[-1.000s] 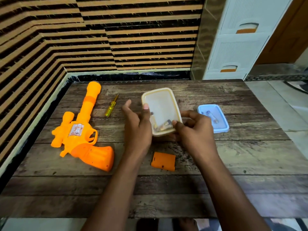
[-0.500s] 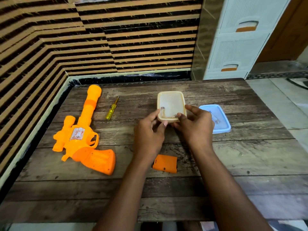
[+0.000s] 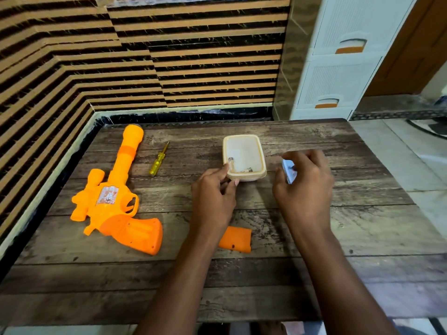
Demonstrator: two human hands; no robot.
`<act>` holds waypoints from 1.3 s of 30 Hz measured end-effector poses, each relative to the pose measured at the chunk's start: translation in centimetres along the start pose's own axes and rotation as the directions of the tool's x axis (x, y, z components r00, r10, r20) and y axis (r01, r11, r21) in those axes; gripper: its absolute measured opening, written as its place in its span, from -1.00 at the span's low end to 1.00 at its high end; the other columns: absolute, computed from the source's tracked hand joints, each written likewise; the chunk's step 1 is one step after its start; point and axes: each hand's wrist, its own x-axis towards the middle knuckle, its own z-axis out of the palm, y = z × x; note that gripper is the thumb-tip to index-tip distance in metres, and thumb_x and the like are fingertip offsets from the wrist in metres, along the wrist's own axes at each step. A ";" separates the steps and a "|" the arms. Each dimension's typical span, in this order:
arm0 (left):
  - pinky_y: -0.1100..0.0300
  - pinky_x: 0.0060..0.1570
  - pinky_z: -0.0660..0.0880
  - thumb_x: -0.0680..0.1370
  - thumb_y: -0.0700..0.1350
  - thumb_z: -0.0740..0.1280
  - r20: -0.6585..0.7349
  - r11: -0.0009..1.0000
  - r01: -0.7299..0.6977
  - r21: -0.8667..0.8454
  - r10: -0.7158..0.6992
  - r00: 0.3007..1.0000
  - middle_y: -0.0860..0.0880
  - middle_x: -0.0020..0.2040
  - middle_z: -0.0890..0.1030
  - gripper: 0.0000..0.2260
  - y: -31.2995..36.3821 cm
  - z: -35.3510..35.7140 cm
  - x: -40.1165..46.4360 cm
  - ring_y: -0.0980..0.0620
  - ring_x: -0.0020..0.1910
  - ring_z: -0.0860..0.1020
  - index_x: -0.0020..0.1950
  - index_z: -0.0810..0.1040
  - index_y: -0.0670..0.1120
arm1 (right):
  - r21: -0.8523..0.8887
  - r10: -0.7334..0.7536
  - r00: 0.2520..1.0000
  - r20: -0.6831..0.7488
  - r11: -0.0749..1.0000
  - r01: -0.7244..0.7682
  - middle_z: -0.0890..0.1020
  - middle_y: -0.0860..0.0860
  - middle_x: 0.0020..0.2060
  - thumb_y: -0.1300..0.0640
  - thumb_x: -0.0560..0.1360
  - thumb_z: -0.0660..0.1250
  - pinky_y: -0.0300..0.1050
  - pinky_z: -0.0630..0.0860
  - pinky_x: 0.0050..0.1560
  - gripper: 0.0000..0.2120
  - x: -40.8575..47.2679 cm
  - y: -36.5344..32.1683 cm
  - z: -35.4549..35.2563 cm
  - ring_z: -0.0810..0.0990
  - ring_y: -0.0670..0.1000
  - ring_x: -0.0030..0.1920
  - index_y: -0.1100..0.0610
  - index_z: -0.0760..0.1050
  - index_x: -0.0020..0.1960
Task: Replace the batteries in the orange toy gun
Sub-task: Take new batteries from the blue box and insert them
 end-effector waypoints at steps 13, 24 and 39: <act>0.03 0.04 0.67 0.59 -0.17 0.45 -0.120 0.995 -0.025 0.100 0.037 0.992 -0.07 0.13 0.64 -0.74 0.8 -0.6 -0.2 0.00 0.07 0.65 0.27 0.66 -0.18 | -0.036 0.317 0.941 0.116 0.948 -0.315 0.64 0.23 0.12 0.15 0.43 0.54 -0.42 0.40 -0.11 -0.63 1.7 1.4 -0.1 0.44 -0.03 -0.28 0.26 0.69 0.20; -0.15 0.11 0.65 0.64 -0.01 0.35 0.216 0.719 0.300 -0.628 -0.209 0.954 -0.11 0.18 0.71 -0.70 3.0 -2.8 -1.7 -0.14 0.18 0.68 0.36 0.61 -0.01 | 0.430 0.038 0.998 0.057 0.901 -0.059 0.71 -0.04 0.10 -0.02 0.44 0.60 -0.06 0.70 0.13 -0.66 -2.0 -3.0 -0.2 0.71 -0.11 0.10 0.09 0.74 0.16; 0.01 -0.14 0.62 0.73 -0.03 0.12 0.318 0.479 0.442 -0.759 -0.320 0.893 -0.14 0.06 0.62 -0.77 1.0 -5.4 -0.8 -0.02 -0.10 0.65 0.27 0.49 -0.06 | 0.556 -0.444 0.876 0.190 0.784 0.277 0.73 0.02 0.18 0.19 0.49 0.56 -0.06 0.69 0.19 -0.70 -2.8 -4.1 2.3 0.70 -0.14 0.22 0.24 0.71 0.20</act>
